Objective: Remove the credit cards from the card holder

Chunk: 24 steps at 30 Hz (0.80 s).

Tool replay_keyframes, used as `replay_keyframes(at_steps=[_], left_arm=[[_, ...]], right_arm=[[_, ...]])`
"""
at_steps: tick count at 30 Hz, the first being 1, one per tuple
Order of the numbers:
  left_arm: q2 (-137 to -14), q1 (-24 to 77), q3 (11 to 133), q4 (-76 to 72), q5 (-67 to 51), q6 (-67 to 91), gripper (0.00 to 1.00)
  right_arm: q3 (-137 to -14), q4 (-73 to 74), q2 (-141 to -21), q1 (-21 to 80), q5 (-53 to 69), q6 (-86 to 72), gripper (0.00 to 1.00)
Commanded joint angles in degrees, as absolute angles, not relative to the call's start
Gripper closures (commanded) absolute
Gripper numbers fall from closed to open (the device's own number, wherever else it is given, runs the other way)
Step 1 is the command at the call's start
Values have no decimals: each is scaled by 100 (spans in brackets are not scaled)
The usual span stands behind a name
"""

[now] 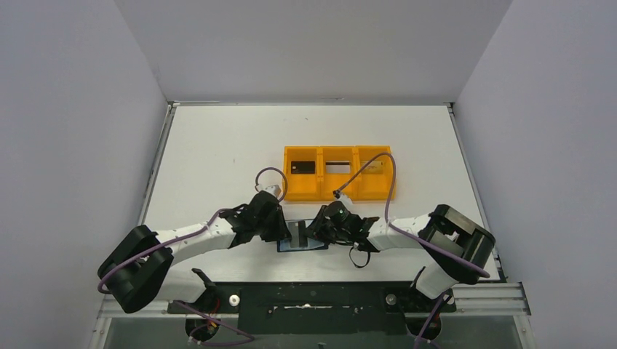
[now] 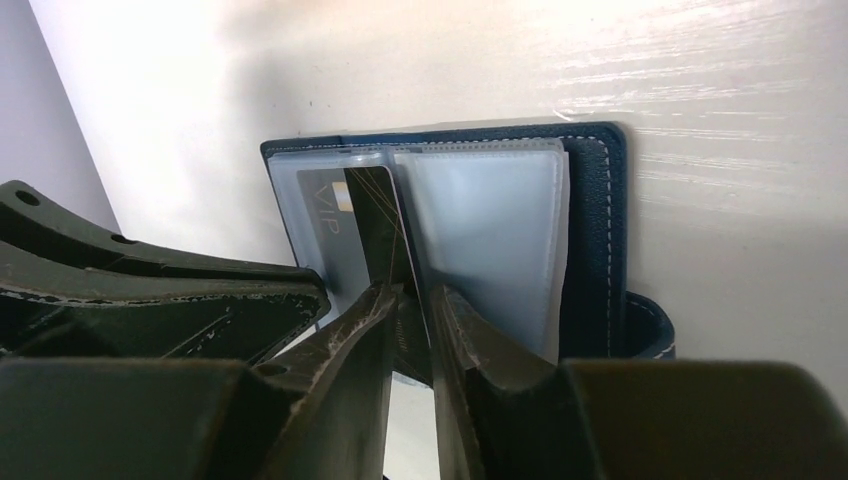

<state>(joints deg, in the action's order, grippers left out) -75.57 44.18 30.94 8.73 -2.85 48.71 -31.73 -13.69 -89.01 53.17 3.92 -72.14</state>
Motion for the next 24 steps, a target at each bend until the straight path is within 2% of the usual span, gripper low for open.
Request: replay_keyframes(at_steps=[1,8,16,24], left_arm=[[-7638,4446,2883,1304,-70,4705,88],[-7682,4447,2900,1299,-110,4686,90],[-7634,4447,2896,1325,-84,4687,91],[-7591,4447,3007,1417,-40,4659,92]], right_arm=[[-3083,-1478,-8831,5265,334,-7229,76],[-3155,-1696,-9113,5274,574,-7185,77],[-3106,-1517,-8886,5284,406,-7185,95],[-2961,-1238,-8527,5278,145,-7289,99]])
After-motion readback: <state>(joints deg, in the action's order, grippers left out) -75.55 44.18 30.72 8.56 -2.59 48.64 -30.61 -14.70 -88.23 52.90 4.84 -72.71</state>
